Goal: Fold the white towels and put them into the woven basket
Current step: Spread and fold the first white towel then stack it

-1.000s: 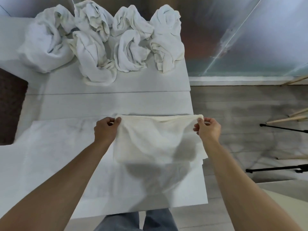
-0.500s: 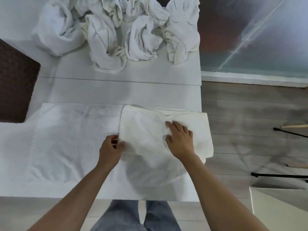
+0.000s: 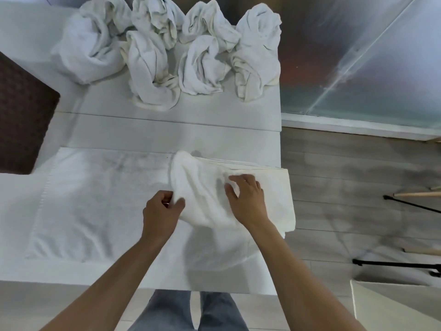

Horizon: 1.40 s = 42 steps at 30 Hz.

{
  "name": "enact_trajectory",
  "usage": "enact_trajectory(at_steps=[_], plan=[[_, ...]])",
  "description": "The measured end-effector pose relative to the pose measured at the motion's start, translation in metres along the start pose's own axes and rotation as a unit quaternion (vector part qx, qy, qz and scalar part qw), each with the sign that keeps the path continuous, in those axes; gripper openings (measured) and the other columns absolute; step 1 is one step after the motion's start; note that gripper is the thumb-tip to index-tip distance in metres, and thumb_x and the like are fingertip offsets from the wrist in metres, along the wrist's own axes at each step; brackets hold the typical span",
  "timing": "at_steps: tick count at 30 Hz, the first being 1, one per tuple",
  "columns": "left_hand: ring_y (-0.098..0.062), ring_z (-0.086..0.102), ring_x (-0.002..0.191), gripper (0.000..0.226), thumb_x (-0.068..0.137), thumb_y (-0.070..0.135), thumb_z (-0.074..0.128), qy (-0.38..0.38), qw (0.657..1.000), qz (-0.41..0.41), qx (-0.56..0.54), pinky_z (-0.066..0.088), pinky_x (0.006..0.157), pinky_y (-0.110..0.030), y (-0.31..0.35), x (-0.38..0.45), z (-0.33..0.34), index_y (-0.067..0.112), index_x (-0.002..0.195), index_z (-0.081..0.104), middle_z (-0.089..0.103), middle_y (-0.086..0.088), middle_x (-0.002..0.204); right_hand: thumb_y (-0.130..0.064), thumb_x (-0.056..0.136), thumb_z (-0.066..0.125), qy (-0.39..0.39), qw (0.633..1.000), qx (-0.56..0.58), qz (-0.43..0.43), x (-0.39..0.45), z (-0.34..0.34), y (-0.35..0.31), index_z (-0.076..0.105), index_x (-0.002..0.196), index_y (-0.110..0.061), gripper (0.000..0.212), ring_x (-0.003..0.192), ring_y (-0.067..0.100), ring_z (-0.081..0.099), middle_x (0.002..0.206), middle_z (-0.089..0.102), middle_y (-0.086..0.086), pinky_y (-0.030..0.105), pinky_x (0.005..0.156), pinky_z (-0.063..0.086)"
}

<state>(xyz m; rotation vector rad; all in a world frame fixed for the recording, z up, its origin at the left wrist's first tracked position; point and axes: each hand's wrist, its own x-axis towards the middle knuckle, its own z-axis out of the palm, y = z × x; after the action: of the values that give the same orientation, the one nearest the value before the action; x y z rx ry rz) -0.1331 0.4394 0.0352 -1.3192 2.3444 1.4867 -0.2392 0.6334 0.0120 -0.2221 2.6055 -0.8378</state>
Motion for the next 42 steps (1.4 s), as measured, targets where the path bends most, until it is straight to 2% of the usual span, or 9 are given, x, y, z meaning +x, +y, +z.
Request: enact_trajectory(at_steps=[6, 12, 19, 24, 27, 31, 34, 38, 42], plan=[[0.003, 0.060, 0.082, 0.021, 0.084, 0.021, 0.075, -0.072, 0.990, 0.121, 0.015, 0.043, 0.069, -0.008, 0.045, -0.049, 0.029, 0.036, 0.088, 0.060, 0.064, 0.016, 0.091, -0.065, 0.086, 0.067, -0.148, 0.942, 0.279, 0.113, 0.008, -0.046, -0.051, 0.069, 0.107, -0.025, 0.045, 0.084, 0.012, 0.072, 0.093, 0.074, -0.006, 0.040, 0.087, 0.059], [-0.006, 0.058, 0.084, 0.021, 0.081, 0.032, 0.076, -0.152, 0.955, 0.250, 0.042, 0.051, 0.078, -0.026, 0.060, -0.073, 0.075, 0.029, 0.096, 0.062, 0.060, 0.017, 0.091, -0.020, 0.089, 0.064, -0.062, 0.984, 0.155, 0.068, 0.005, -0.071, -0.025, 0.054, 0.101, -0.012, 0.018, 0.080, 0.023, 0.058, 0.090, 0.062, 0.005, 0.033, 0.064, 0.042], [-0.018, 0.048, 0.118, 0.046, 0.094, 0.050, 0.039, -0.181, 0.895, 0.344, 0.217, 0.042, 0.102, -0.033, 0.037, -0.075, 0.102, 0.031, 0.132, 0.057, 0.049, 0.009, 0.139, -0.018, 0.095, 0.064, 0.026, 0.957, 0.243, 0.158, -0.003, -0.102, 0.053, 0.054, 0.114, -0.014, 0.022, 0.086, 0.019, 0.064, 0.102, 0.066, 0.002, 0.029, 0.061, 0.047], [-0.024, 0.018, 0.149, 0.054, 0.100, 0.038, 0.047, -0.256, 0.843, 0.322, 0.347, 0.031, 0.115, -0.040, 0.008, -0.064, 0.119, 0.041, 0.152, 0.031, 0.011, 0.011, 0.166, -0.021, 0.096, 0.058, 0.056, 0.961, 0.172, 0.207, -0.003, -0.086, 0.103, 0.048, 0.120, -0.020, 0.026, 0.097, 0.028, 0.061, 0.099, 0.059, -0.003, 0.033, 0.065, 0.046], [-0.024, 0.001, 0.154, 0.059, 0.103, 0.039, 0.044, -0.291, 0.819, 0.309, 0.386, 0.024, 0.120, -0.044, 0.009, -0.065, 0.124, 0.041, 0.156, 0.019, -0.005, 0.013, 0.167, -0.021, 0.096, 0.055, 0.062, 0.976, 0.063, 0.197, -0.010, -0.071, 0.116, 0.038, 0.140, -0.027, 0.048, 0.102, 0.032, 0.056, 0.119, 0.054, 0.006, 0.043, 0.083, 0.046], [-0.024, 0.008, 0.153, 0.054, 0.102, 0.035, 0.047, -0.281, 0.843, 0.308, 0.341, 0.025, 0.121, -0.045, 0.005, -0.061, 0.127, 0.037, 0.154, 0.030, 0.006, 0.012, 0.168, -0.020, 0.089, 0.061, 0.132, 0.974, -0.173, 0.066, -0.019, -0.061, 0.114, 0.036, 0.151, -0.026, 0.067, 0.121, 0.033, 0.047, 0.139, 0.046, 0.011, 0.045, 0.102, 0.035], [-0.022, 0.031, 0.144, 0.051, 0.099, 0.024, 0.054, -0.225, 0.877, 0.321, 0.278, 0.038, 0.114, -0.036, 0.004, -0.060, 0.123, 0.025, 0.149, 0.040, 0.027, 0.006, 0.162, -0.018, 0.088, 0.063, 0.152, 0.967, -0.194, -0.056, -0.031, -0.059, 0.118, 0.053, 0.141, -0.022, 0.053, 0.122, 0.029, 0.050, 0.139, 0.053, 0.006, 0.042, 0.103, 0.034], [-0.018, 0.047, 0.123, 0.051, 0.097, 0.026, 0.058, -0.182, 0.932, 0.220, 0.222, 0.048, 0.098, -0.030, 0.004, -0.056, 0.119, 0.022, 0.144, 0.038, 0.045, 0.004, 0.139, -0.027, 0.095, 0.056, 0.052, 0.985, -0.162, -0.026, -0.042, -0.044, 0.126, 0.052, 0.139, -0.026, 0.044, 0.120, 0.026, 0.051, 0.139, 0.052, -0.005, 0.042, 0.097, 0.039], [-0.006, 0.060, 0.099, 0.046, 0.090, 0.048, 0.066, -0.239, 0.963, 0.019, 0.120, 0.048, 0.078, -0.021, 0.008, -0.047, 0.122, 0.026, 0.125, 0.049, 0.061, 0.010, 0.113, -0.029, 0.097, 0.053, 0.013, 0.989, -0.144, 0.008, -0.041, -0.043, 0.124, 0.045, 0.145, -0.027, 0.050, 0.129, 0.026, 0.043, 0.148, 0.043, -0.006, 0.043, 0.101, 0.038]])
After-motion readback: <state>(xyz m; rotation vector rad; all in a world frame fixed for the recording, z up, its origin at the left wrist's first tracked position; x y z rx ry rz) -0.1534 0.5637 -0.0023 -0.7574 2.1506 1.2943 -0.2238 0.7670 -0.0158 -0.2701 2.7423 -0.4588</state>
